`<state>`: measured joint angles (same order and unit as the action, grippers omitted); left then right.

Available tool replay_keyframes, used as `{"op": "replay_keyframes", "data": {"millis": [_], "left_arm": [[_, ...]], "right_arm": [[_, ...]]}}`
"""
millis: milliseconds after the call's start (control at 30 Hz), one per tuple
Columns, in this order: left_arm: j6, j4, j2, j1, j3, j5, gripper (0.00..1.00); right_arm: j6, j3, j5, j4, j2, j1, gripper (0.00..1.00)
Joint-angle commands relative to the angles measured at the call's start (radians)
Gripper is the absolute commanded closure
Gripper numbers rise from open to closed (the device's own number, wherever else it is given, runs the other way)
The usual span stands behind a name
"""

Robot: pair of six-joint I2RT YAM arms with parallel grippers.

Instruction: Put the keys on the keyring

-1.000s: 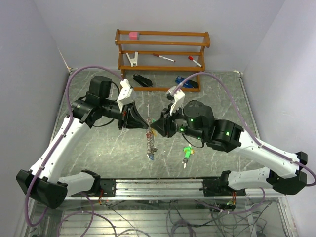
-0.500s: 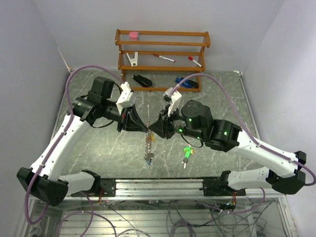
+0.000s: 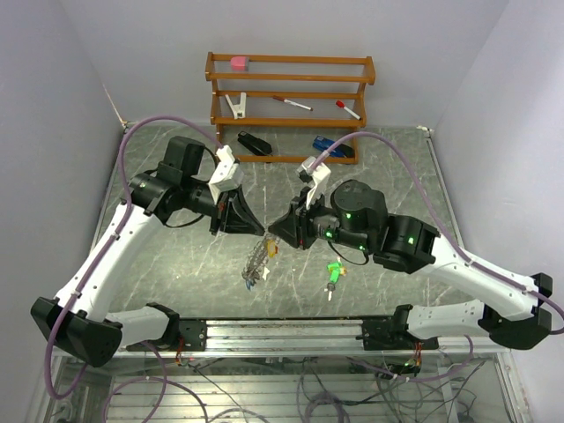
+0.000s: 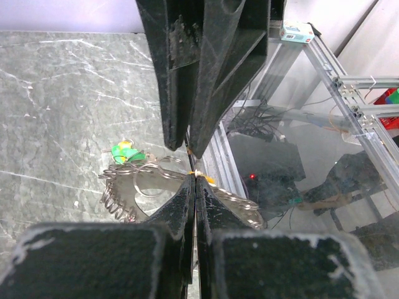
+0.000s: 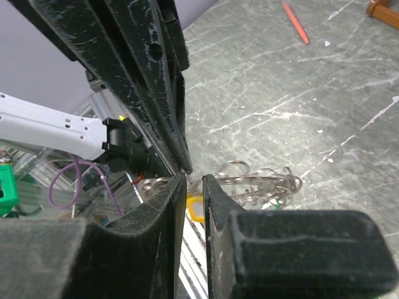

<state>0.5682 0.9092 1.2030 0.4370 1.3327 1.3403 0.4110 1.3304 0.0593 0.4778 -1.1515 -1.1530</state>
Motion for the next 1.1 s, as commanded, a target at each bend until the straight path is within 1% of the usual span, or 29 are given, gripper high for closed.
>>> {"op": "replay_keyframes", "data": {"millis": [0, 233, 367, 667, 1067], "left_arm": [[-0.014, -0.064, 0.005, 0.009, 0.013, 0.036, 0.93], [-0.063, -0.111, 0.003, 0.014, 0.001, 0.014, 0.93], [-0.065, -0.111, 0.006, 0.018, 0.007, 0.020, 0.93], [-0.001, -0.040, 0.010, 0.040, 0.028, 0.041, 0.93], [-0.004, -0.042, 0.018, 0.052, 0.043, 0.021, 0.93]], "right_arm": [[0.009, 0.004, -0.019, 0.007, 0.021, -0.004, 0.83], [0.011, 0.001, -0.036, 0.015, 0.017, -0.007, 0.82], [0.004, -0.008, -0.026, 0.008, 0.023, -0.009, 0.82], [-0.029, 0.001, 0.015, 0.023, 0.034, -0.010, 0.80], [-0.026, -0.037, -0.005, 0.002, 0.046, -0.011, 0.80]]}}
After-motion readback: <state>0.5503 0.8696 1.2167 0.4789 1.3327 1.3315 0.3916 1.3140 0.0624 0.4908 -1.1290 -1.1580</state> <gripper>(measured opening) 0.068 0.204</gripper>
